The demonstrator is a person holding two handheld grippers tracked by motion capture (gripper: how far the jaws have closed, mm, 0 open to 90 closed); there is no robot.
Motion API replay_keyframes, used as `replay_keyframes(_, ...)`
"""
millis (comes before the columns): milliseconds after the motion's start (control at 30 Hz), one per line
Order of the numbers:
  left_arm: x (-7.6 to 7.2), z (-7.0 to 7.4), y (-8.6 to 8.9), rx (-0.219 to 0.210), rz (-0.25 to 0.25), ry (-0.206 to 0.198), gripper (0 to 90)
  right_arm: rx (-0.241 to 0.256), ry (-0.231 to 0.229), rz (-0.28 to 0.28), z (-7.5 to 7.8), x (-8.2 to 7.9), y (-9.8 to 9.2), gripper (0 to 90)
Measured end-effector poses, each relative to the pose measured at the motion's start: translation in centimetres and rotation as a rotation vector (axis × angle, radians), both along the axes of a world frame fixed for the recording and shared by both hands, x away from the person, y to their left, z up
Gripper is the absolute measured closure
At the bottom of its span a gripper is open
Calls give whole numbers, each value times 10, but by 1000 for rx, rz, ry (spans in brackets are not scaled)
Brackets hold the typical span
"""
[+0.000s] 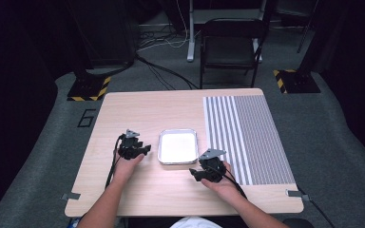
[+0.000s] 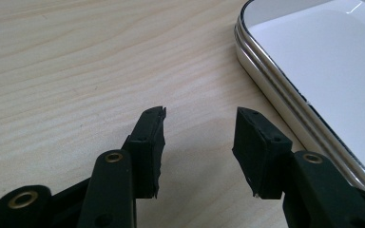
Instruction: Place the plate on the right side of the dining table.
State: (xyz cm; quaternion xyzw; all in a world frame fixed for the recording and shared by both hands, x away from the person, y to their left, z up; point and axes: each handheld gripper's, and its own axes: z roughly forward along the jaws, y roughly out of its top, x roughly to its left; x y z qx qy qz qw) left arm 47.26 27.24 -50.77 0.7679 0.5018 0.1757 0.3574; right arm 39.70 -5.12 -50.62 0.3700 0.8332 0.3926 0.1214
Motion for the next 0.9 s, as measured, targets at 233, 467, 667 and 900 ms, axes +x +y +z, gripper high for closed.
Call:
replay_keyframes(233,-1,3,2,-9,26,-8,480,-2,-13,25,4,-3,1,391)
replay_keyframes(467,-3,5,3,-11,22,-4,497,-27,-28,-7,8,1,-2,440)
replay_keyframes(667,-9,5,4,-9,33,-15,539,-22,18,4,9,12,-6,494)
replay_keyframes(900,-12,8,2,-17,8,-13,529,30,35,-10,16,29,-7,507)
